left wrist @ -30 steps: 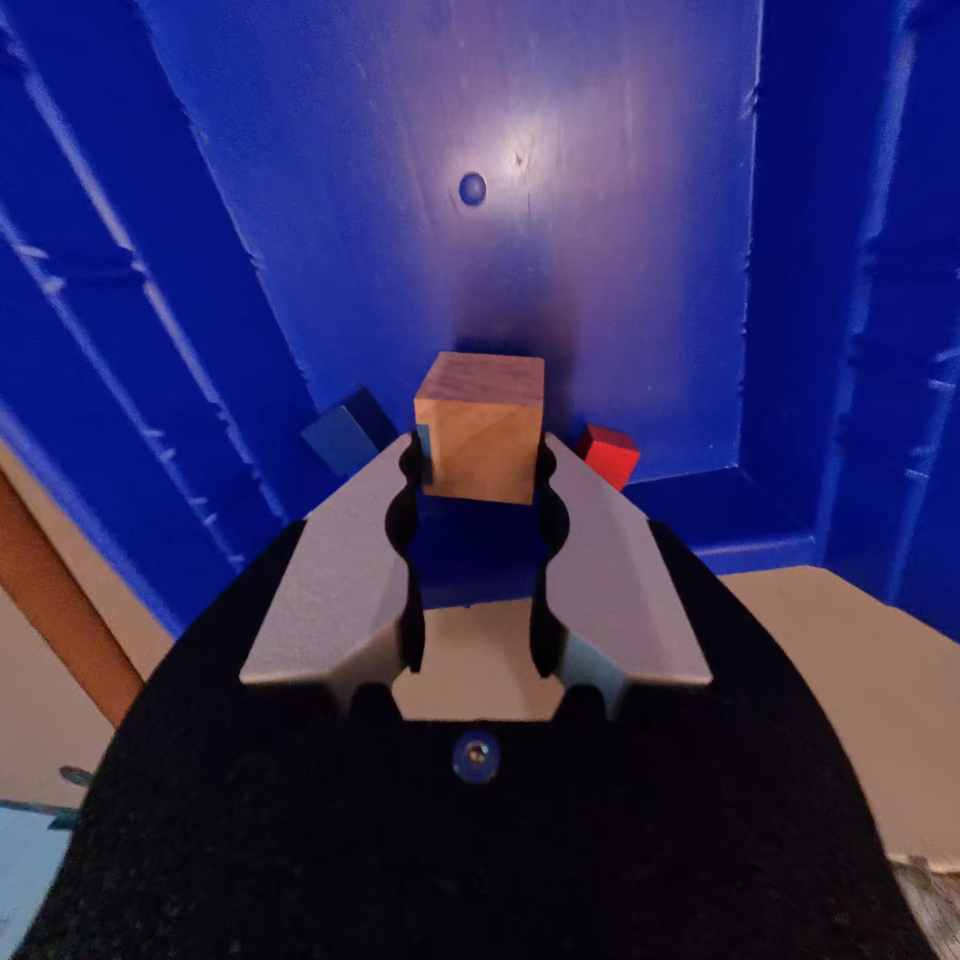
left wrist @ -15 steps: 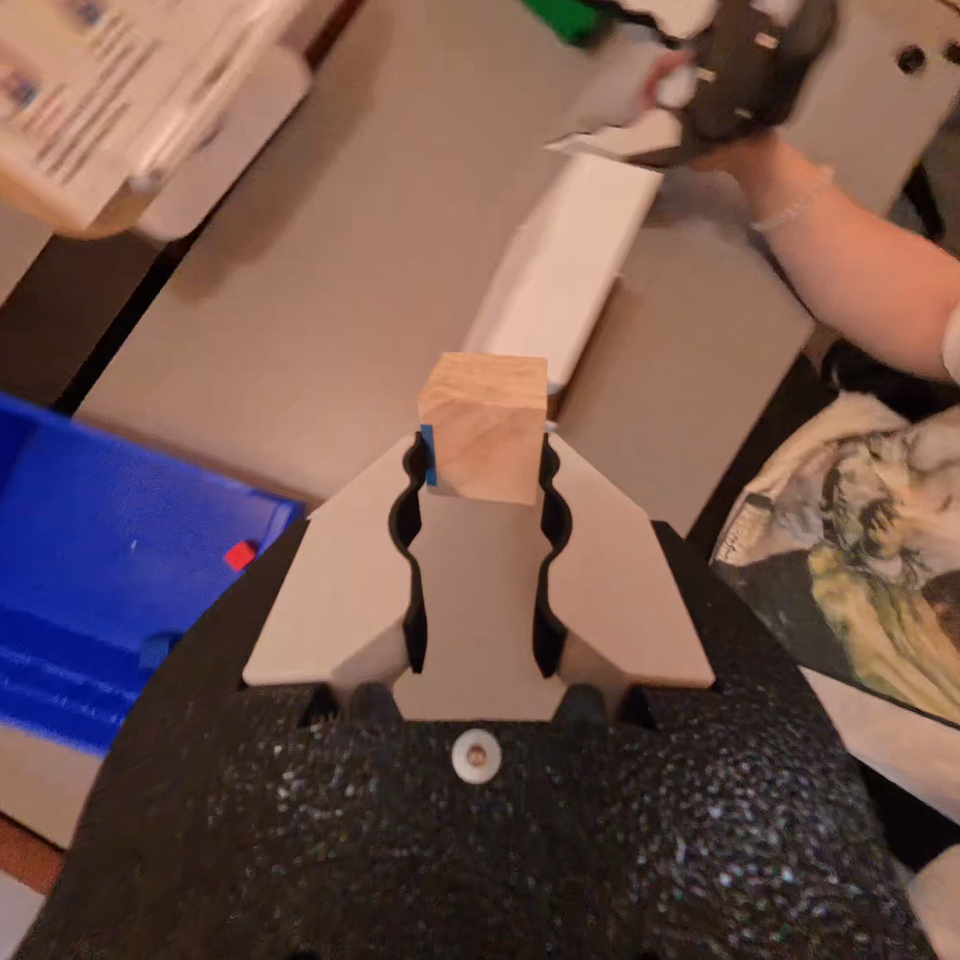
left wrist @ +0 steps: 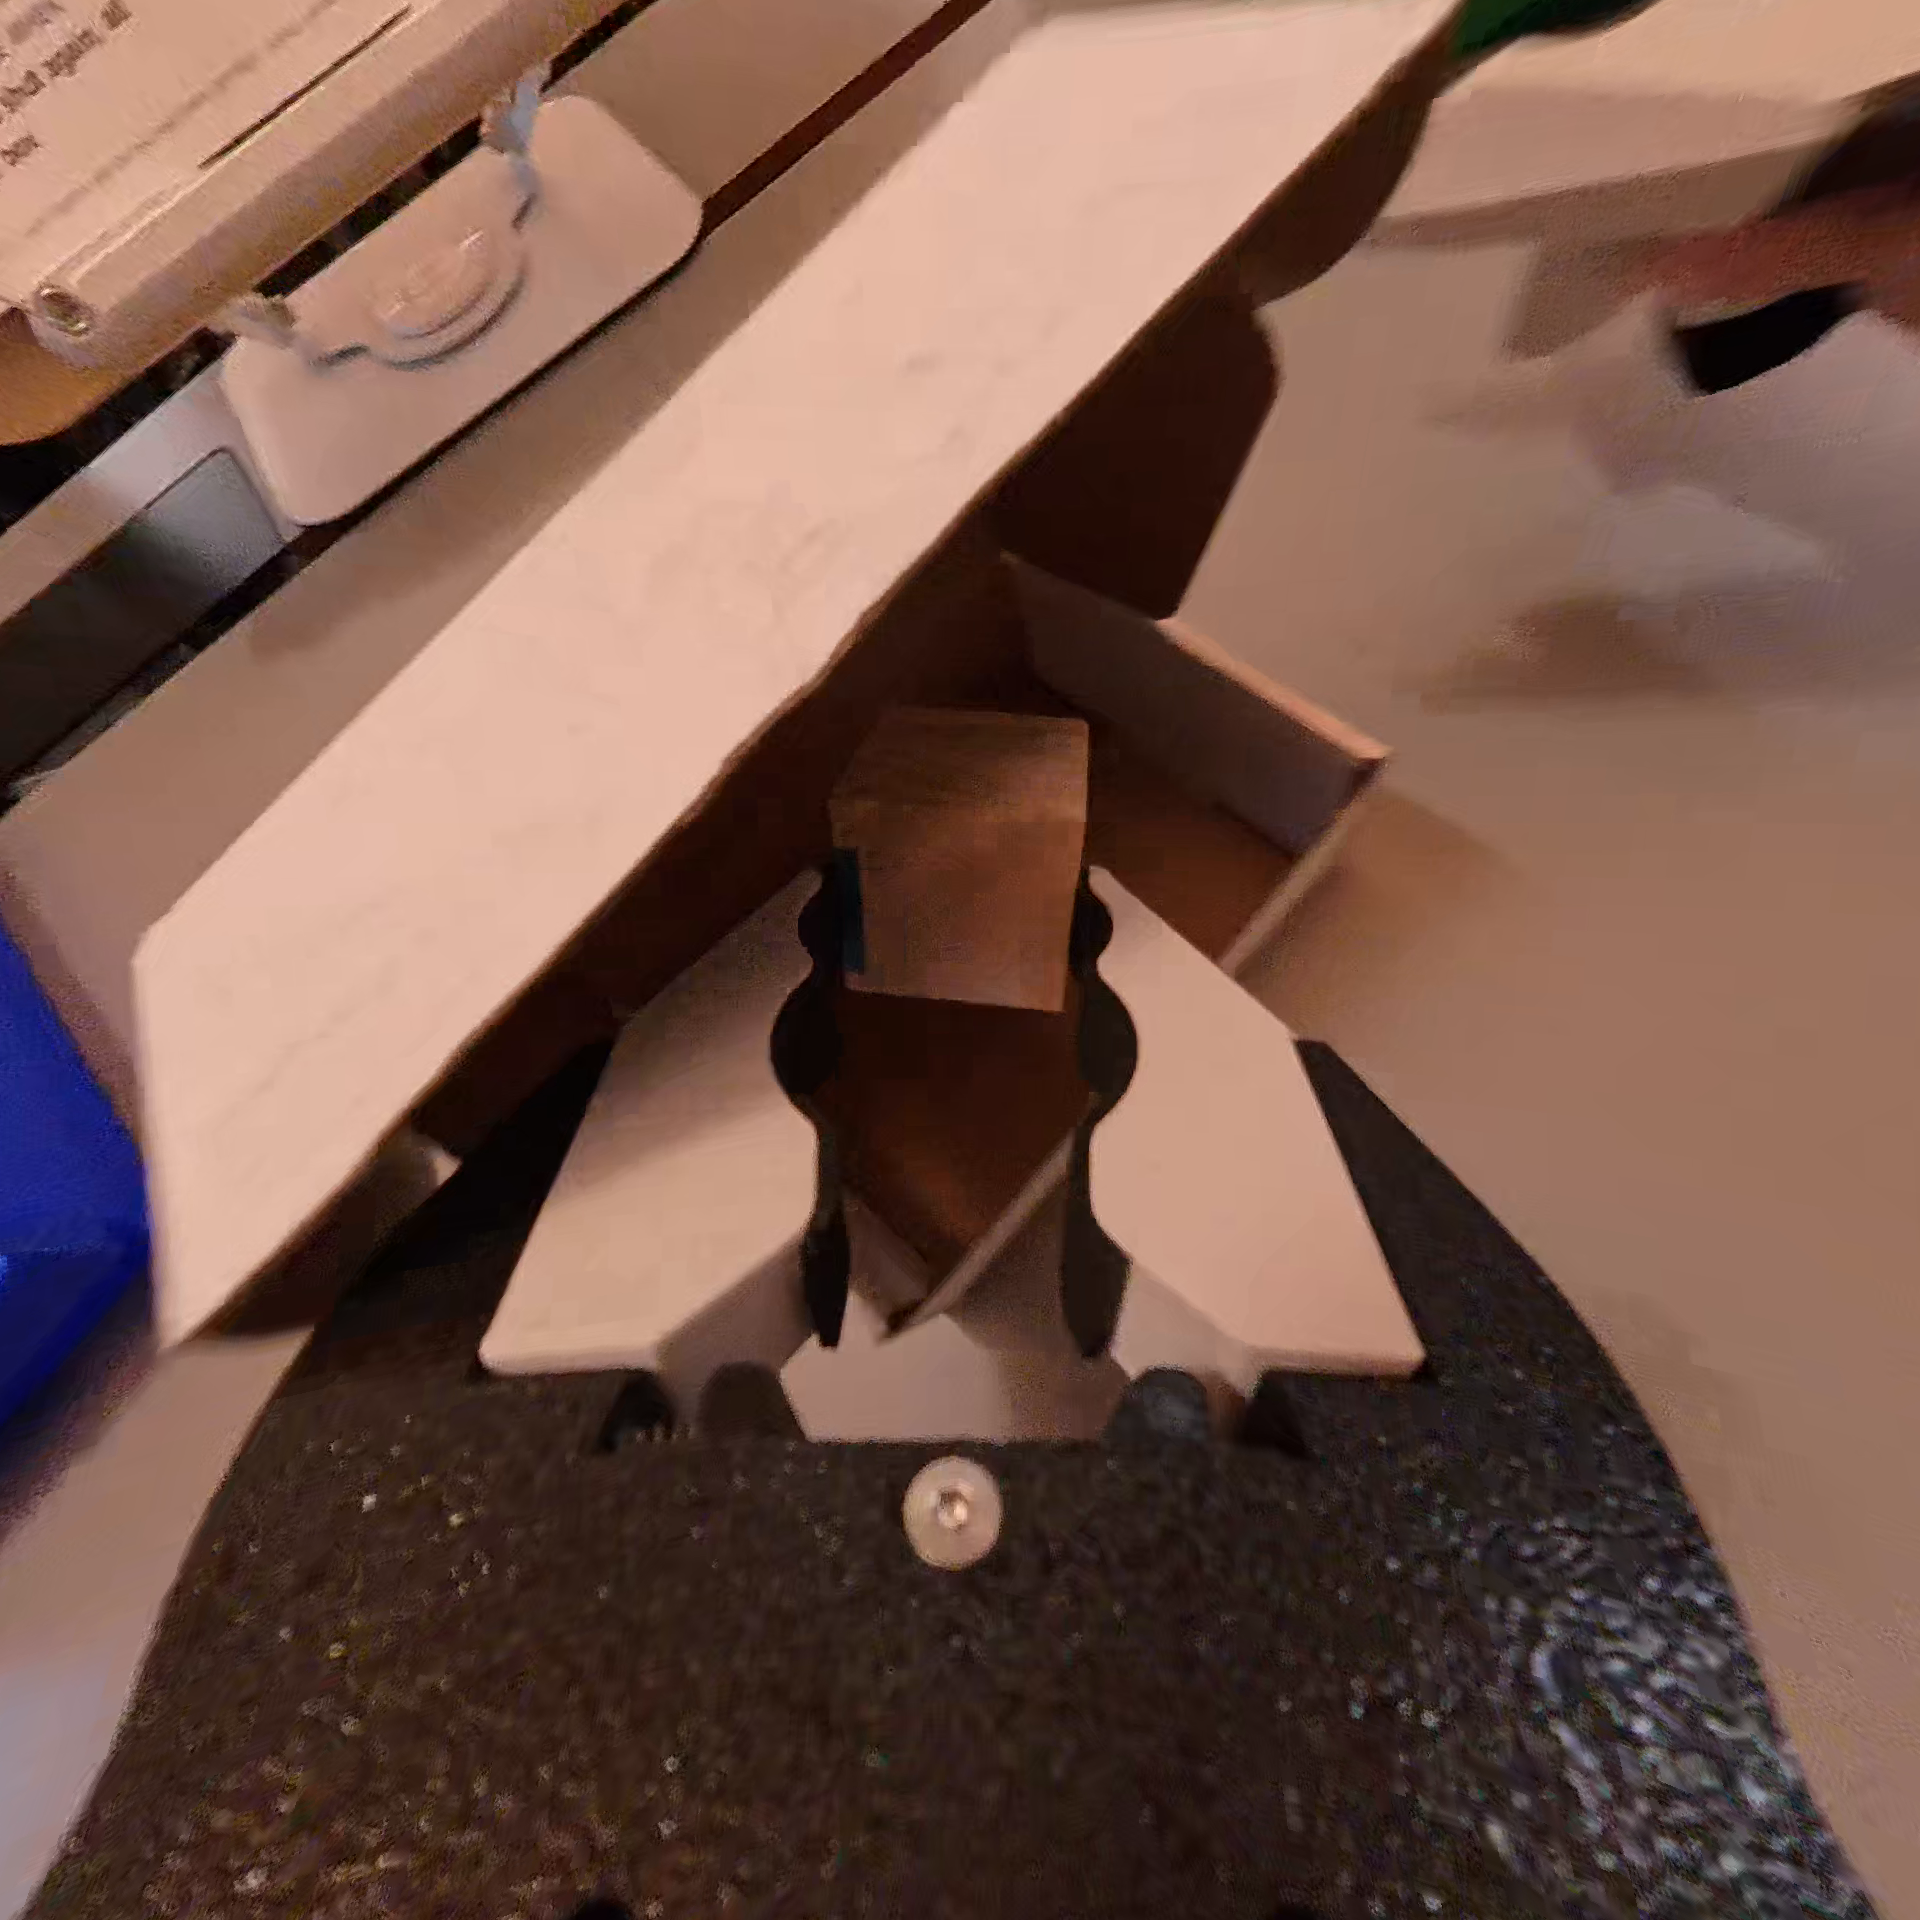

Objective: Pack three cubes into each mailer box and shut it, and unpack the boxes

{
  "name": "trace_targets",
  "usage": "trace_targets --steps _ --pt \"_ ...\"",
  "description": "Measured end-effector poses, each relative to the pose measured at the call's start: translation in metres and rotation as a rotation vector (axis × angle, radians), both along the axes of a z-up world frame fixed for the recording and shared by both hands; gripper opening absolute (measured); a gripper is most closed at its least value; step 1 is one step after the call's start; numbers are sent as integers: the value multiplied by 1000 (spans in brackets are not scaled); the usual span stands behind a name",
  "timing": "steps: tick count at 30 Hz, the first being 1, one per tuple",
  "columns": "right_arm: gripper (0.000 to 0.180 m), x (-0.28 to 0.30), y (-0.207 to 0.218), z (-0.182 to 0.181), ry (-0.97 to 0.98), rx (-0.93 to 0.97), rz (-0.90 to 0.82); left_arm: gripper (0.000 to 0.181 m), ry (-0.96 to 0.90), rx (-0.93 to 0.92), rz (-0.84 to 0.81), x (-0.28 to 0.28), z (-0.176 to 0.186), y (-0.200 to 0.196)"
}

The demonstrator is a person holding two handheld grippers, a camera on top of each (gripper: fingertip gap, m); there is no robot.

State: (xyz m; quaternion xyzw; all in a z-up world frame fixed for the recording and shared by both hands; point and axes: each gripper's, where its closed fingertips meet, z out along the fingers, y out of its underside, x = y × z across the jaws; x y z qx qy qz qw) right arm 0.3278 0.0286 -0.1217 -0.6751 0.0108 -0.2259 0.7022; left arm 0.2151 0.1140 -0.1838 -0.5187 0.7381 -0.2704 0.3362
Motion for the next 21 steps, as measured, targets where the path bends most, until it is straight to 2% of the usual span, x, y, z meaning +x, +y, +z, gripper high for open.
trace_targets --steps 2,5,8,11,13,17,18,21 --pt "89 -21 7 6 15 33 124 41 22 46 21 11 -13 3" --pt "91 -41 15 14 5 57 211 41 37 88 15 24 -21 1" --pt "89 -56 20 32 -75 110 223 41 53 101 -60 36 -23 -10" --pt "81 -65 29 35 -211 63 182 41 182 86 -152 33 -39 -20" --pt "66 -60 38 28 -301 -12 123 41 214 60 -168 34 -41 -19" --pt "12 -47 49 46 -457 -64 23 41 285 16 -247 26 -46 -20" --pt "7 -44 52 52 -468 -75 22 41 310 -7 -272 22 -48 -21" --pt "6 -22 68 55 -403 -199 46 41 325 5 -278 16 -49 -11"
